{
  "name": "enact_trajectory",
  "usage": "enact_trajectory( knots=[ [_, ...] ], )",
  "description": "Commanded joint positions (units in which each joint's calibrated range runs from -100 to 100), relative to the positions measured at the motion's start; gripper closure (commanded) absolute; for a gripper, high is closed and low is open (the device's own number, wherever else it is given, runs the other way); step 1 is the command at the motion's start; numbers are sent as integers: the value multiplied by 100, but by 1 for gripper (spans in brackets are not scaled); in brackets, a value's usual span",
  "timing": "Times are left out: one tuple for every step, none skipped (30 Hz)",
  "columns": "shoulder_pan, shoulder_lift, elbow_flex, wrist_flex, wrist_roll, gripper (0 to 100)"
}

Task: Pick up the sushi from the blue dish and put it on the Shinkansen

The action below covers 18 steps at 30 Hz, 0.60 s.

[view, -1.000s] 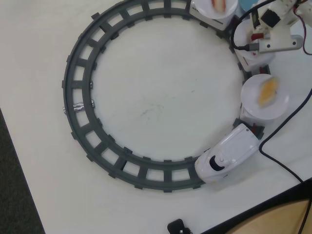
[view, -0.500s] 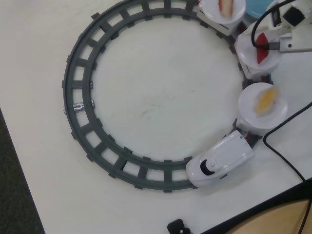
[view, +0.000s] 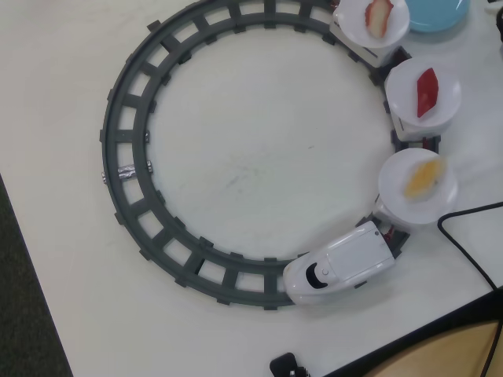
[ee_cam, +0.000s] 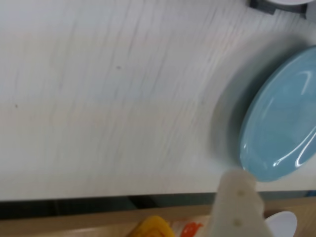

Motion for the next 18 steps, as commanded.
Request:
enact_trajectory(
  knots=[
    [128, -1564, 1517, -614, -48, 64],
    [181, -1814, 1840, -760, -42, 64],
    [243, -2065, 2127, -879, -48, 65],
    [304, -2315, 2379, -965, -53, 65],
    [357, -2516, 2540, -973, -53, 65],
    [427, -2708, 2684, -965, -53, 65],
    [524, -2883, 2827, -939, -53, 65],
    [639, -3042, 2980, -931, -58, 65],
    [780, -3184, 3151, -922, -58, 65],
    [929, -3334, 3348, -922, -58, 65],
    [1079, -3485, 3554, -922, -58, 65],
    [1229, -3643, 3779, -922, -58, 65],
    [1378, -3810, 4021, -922, -58, 65],
    [1484, -3986, 4255, -922, -58, 65],
    [1572, -4153, 4506, -922, -53, 65],
    [1625, -4336, 4739, -922, -32, 65],
    [1669, -4503, 4883, -896, -21, 65],
    [1730, -4687, 4937, -802, -16, 65]
  ],
)
